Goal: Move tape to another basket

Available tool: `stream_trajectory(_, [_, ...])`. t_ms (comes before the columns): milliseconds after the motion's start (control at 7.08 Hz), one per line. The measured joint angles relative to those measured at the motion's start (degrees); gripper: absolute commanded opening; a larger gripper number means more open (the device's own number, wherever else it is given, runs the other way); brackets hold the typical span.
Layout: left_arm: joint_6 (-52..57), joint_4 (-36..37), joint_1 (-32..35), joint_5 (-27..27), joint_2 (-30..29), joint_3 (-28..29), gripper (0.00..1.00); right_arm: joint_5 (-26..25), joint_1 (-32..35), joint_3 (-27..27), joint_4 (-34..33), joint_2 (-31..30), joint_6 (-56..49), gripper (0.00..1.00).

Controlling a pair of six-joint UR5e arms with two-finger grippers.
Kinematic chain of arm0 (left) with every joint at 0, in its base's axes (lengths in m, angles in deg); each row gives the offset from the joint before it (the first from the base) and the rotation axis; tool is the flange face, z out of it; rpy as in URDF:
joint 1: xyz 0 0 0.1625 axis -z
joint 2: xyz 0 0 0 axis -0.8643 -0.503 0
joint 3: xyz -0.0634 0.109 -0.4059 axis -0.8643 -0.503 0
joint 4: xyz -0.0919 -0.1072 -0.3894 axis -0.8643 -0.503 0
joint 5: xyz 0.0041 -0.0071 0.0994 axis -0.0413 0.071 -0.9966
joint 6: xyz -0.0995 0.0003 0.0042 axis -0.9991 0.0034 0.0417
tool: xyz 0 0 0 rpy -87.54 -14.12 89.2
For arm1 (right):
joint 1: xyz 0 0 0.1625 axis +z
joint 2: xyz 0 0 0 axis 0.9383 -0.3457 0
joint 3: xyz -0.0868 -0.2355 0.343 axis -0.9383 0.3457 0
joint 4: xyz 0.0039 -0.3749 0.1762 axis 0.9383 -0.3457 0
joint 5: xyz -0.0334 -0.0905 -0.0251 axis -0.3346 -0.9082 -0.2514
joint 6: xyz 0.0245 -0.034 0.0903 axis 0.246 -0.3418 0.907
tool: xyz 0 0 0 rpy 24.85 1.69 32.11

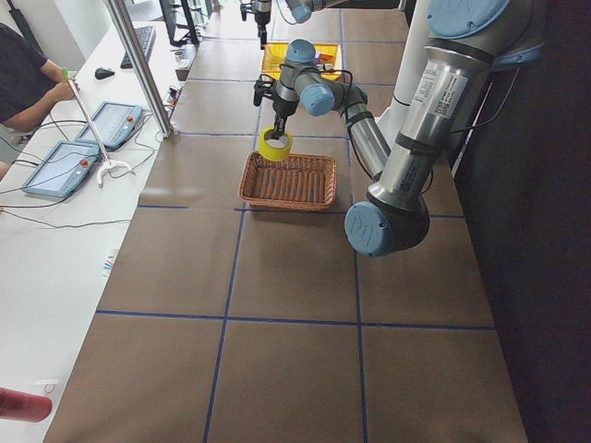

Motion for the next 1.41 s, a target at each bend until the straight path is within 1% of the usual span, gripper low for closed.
stream_trajectory(283, [-0.22,-1.44,-3.37,-0.03,-0.21,3.86,0.00,3.26,3.14,0.61,-0.10,-1.43,-3.29,1.00])
stream_trajectory(565, [-0.52,-4.16,-5.27,0.01,-0.31,6.63,0.00,5.26,4.15,0.67,0.03,-2.22,-3.83,1.00])
stream_trajectory(707, [-0.57,-4.80,-5.85,0.02,-0.36,7.52,0.03,5.53,4.28,0.62,0.14,-2.56,-3.85,1.00])
stream_trajectory(989, [-0.59,-5.52,-6.12,0.01,-0.42,8.58,0.32,5.65,4.32,0.43,0.20,-2.74,-3.67,1.00])
stream_trajectory(1130, [-0.61,-5.74,-5.93,-0.03,-0.46,8.78,0.83,5.66,4.34,0.29,0.20,-2.75,-3.60,1.00])
stream_trajectory(1272, [-0.58,-5.94,-5.44,-0.04,-0.47,8.81,1.00,5.66,4.37,0.22,0.21,-2.73,-3.58,1.00])
stream_trajectory(1413, [-0.38,-5.96,-4.62,-0.01,-0.46,8.80,1.00,5.66,4.38,0.20,0.23,-2.70,-3.61,1.00])
